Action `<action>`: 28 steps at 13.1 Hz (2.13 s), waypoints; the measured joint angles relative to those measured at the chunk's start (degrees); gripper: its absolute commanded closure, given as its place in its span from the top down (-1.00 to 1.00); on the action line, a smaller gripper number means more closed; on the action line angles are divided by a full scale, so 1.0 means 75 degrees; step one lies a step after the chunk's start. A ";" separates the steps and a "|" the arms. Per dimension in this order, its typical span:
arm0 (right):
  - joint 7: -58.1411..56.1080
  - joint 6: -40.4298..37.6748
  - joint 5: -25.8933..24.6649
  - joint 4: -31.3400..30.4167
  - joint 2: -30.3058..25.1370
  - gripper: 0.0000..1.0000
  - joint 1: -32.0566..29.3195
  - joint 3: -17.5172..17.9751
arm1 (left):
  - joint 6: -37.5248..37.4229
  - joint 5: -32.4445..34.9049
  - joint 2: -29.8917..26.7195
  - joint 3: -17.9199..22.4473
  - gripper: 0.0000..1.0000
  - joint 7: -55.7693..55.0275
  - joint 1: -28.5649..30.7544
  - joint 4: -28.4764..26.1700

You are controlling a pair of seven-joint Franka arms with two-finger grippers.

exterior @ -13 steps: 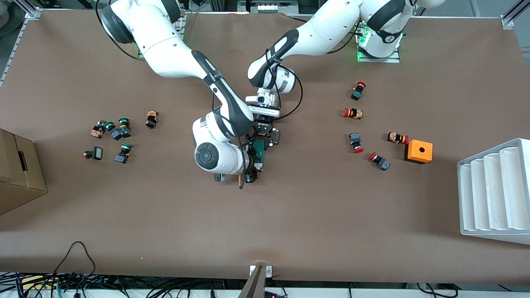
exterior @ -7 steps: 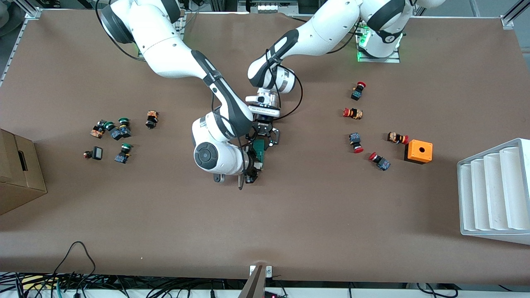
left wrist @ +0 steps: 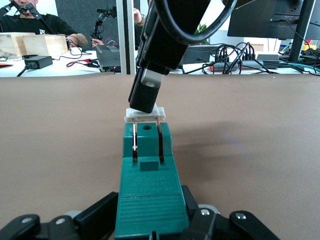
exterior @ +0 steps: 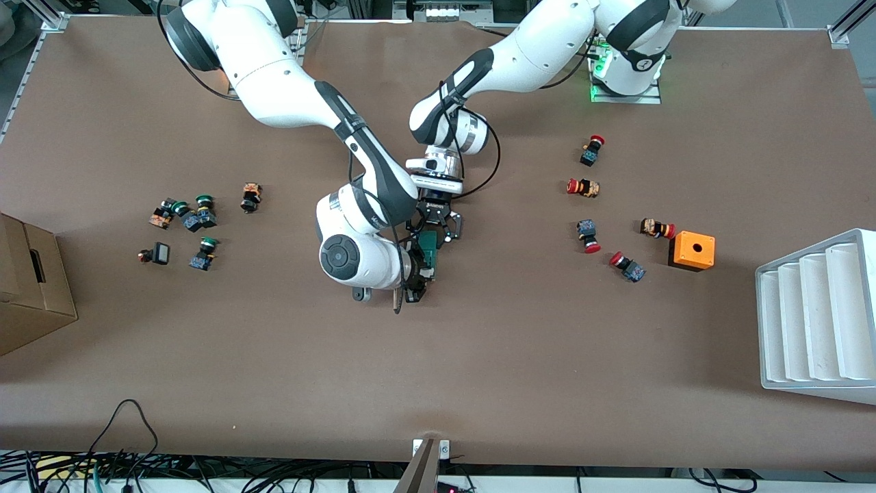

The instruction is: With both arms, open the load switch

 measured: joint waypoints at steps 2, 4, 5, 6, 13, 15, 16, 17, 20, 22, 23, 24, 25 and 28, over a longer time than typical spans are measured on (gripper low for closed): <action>0.0000 0.0000 0.0000 -0.0001 -0.0001 -0.52 0.0001 0.0000 | 0.0000 0.0000 0.0000 0.0000 -0.28 0.0000 0.0000 0.0000; 0.0000 -0.0001 -0.0001 -0.0019 -0.0018 -0.52 0.0001 0.0000 | 0.0000 0.0000 0.0000 0.0000 -0.28 0.0000 0.0000 0.0000; 0.0000 -0.0003 -0.0001 -0.0046 -0.0044 -0.52 0.0003 0.0000 | 0.0000 0.0000 0.0000 0.0000 -0.28 0.0000 0.0000 0.0000; 0.0000 -0.0010 -0.0003 -0.0074 -0.0074 -0.52 0.0007 0.0000 | 0.0000 0.0000 0.0000 0.0000 -0.28 0.0000 0.0000 0.0000; -0.0001 -0.0104 -0.0287 -0.0714 -0.0484 -0.52 0.0090 0.0193 | -0.0001 0.0000 0.0000 0.0000 -0.28 0.0000 0.0000 0.0000; -0.0001 -0.0104 -0.0297 -0.0865 -0.0573 -0.52 0.0118 0.0201 | -0.0002 0.0000 0.0000 0.0000 -0.28 0.0000 0.0000 0.0000; -0.0001 -0.0104 -0.0297 -0.0886 -0.0588 -0.52 0.0118 0.0202 | -0.0002 0.0000 0.0000 0.0000 -0.28 0.0001 0.0000 0.0000; -0.0001 -0.0104 -0.0297 -0.0890 -0.0592 -0.52 0.0118 0.0203 | -0.0002 0.0000 0.0000 0.0000 -0.28 0.0001 0.0000 0.0000; -0.0001 -0.0141 -0.0307 -0.0906 -0.0678 -0.51 0.0118 0.0203 | -0.0002 0.0001 0.0000 0.0003 -0.28 0.0001 -0.0002 0.0000; -0.0001 -0.0203 -0.0316 -0.0930 -0.0788 -0.51 0.0119 0.0204 | -0.0002 0.0002 0.0000 0.0005 -0.28 0.0001 -0.0003 0.0000; -0.0001 -0.0246 -0.0341 -0.0935 -0.0830 -0.51 0.0120 0.0210 | -0.0002 0.0002 0.0000 0.0005 -0.28 0.0001 -0.0003 0.0000; -0.0001 -0.0268 -0.0372 -0.0955 -0.0864 -0.51 0.0121 0.0220 | -0.0002 0.0002 0.0001 0.0005 -0.28 0.0001 -0.0004 0.0000; -0.0001 -0.0269 -0.0385 -0.0980 -0.0878 -0.52 0.0121 0.0225 | -0.0002 0.0002 0.0001 0.0006 -0.28 0.0001 -0.0004 0.0000; -0.0002 -0.0264 -0.0405 -0.1045 -0.0892 -0.54 0.0123 0.0227 | -0.0002 0.0003 0.0001 0.0007 -0.28 0.0001 -0.0005 0.0001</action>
